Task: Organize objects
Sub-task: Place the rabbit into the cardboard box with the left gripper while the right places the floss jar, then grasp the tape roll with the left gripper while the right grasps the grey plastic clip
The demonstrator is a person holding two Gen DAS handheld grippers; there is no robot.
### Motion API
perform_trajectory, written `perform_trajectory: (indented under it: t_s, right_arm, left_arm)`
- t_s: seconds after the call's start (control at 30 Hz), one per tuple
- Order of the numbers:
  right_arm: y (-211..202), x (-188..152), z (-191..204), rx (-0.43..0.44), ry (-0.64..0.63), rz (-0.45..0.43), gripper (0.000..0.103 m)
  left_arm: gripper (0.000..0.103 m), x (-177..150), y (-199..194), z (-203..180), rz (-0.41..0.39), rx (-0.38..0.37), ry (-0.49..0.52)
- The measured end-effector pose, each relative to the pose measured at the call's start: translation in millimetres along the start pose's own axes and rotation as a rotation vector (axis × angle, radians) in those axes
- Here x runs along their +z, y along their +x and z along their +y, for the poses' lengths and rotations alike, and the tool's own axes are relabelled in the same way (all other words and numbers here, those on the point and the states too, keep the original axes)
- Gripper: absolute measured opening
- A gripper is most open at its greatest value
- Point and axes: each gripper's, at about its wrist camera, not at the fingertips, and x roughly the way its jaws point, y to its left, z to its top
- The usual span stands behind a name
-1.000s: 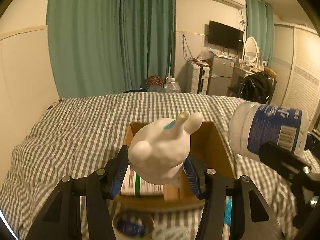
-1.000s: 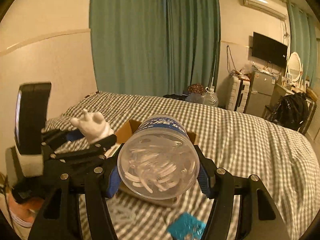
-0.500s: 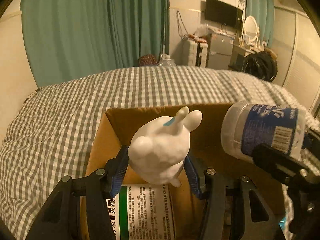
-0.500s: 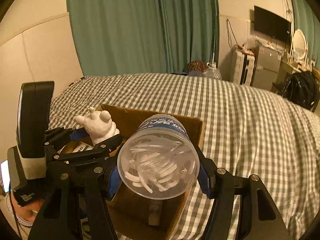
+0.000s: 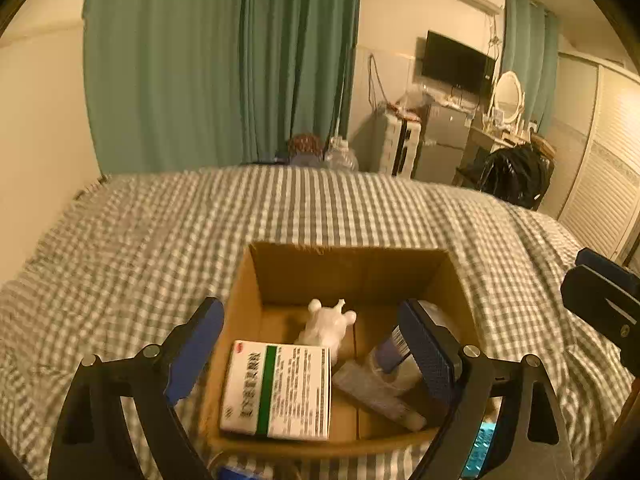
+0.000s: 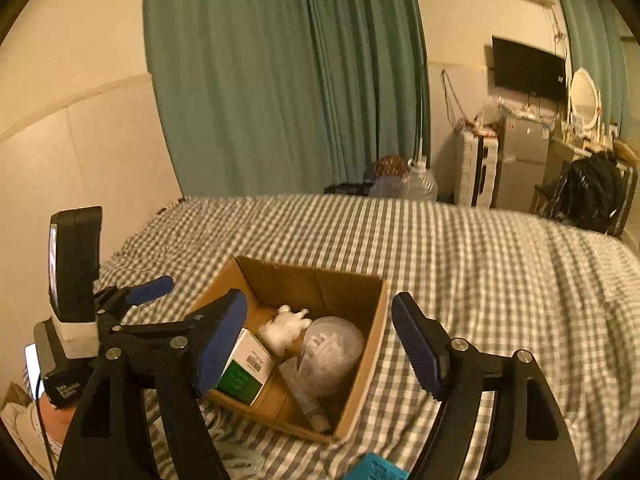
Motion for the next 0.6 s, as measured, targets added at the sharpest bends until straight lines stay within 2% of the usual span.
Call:
perform_trajectory:
  t_s: [0.13,0.3,0.47,0.6]
  right_arm:
    - [-49,1,14,-0.031,-0.052,-0.044,0.08]
    - [-104,-11,31,-0.066,-0.113,-0.087,0.088]
    - [-135,-28,56,-0.1,-0.166,-0.114,0.098]
    - [-137,-47,70,-0.085,-0.167,-0.115,0.103]
  left_arm:
    - [0.1,0,-52,-1,-0.07,0.021,0.013]
    - [0.103,-10,-110,-2,-0.152,0.04,0.02]
    - [0.103,-30,-138,1,-0.174,0.085,0.076]
    - [0.103,-57,-150,5,-0.171,0.13,0.117]
